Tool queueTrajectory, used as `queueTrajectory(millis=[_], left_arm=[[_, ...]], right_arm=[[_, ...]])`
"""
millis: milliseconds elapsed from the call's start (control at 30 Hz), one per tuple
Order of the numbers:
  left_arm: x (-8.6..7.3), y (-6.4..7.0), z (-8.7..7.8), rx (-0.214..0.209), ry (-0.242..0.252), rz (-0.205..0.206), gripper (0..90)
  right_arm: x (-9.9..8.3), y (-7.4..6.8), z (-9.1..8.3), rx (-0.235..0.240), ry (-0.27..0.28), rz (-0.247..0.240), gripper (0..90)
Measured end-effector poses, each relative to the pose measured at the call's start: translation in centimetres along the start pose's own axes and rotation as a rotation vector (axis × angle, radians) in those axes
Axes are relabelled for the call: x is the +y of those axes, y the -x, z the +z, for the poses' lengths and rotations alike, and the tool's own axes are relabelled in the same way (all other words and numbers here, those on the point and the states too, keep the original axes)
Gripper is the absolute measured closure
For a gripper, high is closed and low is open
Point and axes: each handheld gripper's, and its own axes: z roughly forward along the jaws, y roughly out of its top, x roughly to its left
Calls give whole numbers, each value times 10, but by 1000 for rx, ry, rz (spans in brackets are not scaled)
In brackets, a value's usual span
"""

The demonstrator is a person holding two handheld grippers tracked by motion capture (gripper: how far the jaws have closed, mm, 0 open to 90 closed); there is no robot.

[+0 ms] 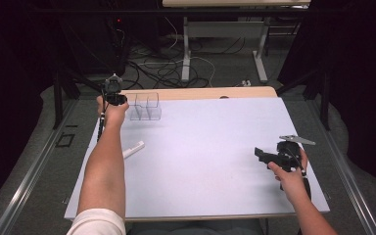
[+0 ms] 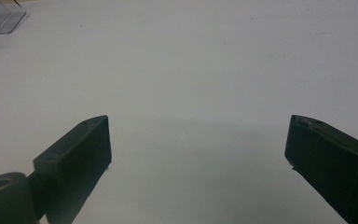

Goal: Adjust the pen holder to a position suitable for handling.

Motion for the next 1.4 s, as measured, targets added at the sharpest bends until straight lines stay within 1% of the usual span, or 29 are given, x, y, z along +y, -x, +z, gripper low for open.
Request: queueTrajectory(millis=[133, 167, 233, 300, 367, 433, 533, 567, 667, 700, 800, 833, 933, 1033, 1067, 1100, 1133, 1167, 1200, 1233, 1300, 1400], left_arm=[[1, -1, -2, -3, -14, -32, 895], [0, -1, -2, -4, -13, -32, 895], [0, 0, -3, -32, -18, -49, 893], [-1, 4, -3, -44, -23, -48, 893], [-3, 8, -5, -51, -29, -54, 894], [-6, 13, -8, -61, -28, -50, 895], [-13, 17, -11, -81, -36, -83, 895], [-15, 19, -13, -77, -36, -85, 894], [-20, 24, -20, -73, -41, -75, 894], [-21, 25, -22, -71, -48, -73, 894], [-27, 29, -28, -81, -60, -76, 894], [-29, 31, -30, -86, -58, -74, 893], [-33, 36, -39, -95, -46, -71, 893], [-35, 40, -47, -102, -45, -56, 893], [-36, 42, -50, -104, -43, -52, 893], [-37, 43, -54, -109, -44, -49, 893], [-38, 45, -56, -114, -44, -45, 892], [-39, 46, -58, -124, -50, -43, 892], [-40, 48, -60, -128, -50, -39, 892], [-42, 50, -62, -131, -54, -33, 892], [-45, 54, -65, -133, -44, -21, 891], [-49, 61, -68, -138, -51, -10, 891]], right_arm=[[0, 0, 1, 0, -3, 5, 68], [0, 0, 1, 0, -3, 5, 68], [0, 0, 1, -2, -4, 10, 68], [0, 0, 2, 1, -3, 3, 68], [0, -1, 1, 1, -5, 13, 68], [0, -2, 1, 0, -4, 12, 68], [0, -1, 1, 2, -6, 11, 68], [0, -1, 2, 3, -7, 9, 68], [0, -2, 2, 6, -10, -1, 68], [0, -2, 3, 14, -14, -2, 68], [0, -4, 4, 19, -12, -14, 68], [0, -5, 4, 20, -16, -4, 68], [0, -5, 5, 21, -19, -12, 68], [-1, -5, 6, 31, -23, -7, 68], [-1, -6, 7, 43, -16, -5, 68], [-1, -6, 7, 43, -16, -5, 68], [-1, -7, 6, 33, -23, -6, 68], [-1, -7, 6, 34, -20, -12, 68], [0, -8, 6, 36, -22, -5, 68], [0, -8, 6, 36, -23, -9, 68], [0, -8, 6, 37, -22, -12, 68], [0, -8, 7, 38, -22, -11, 68]])
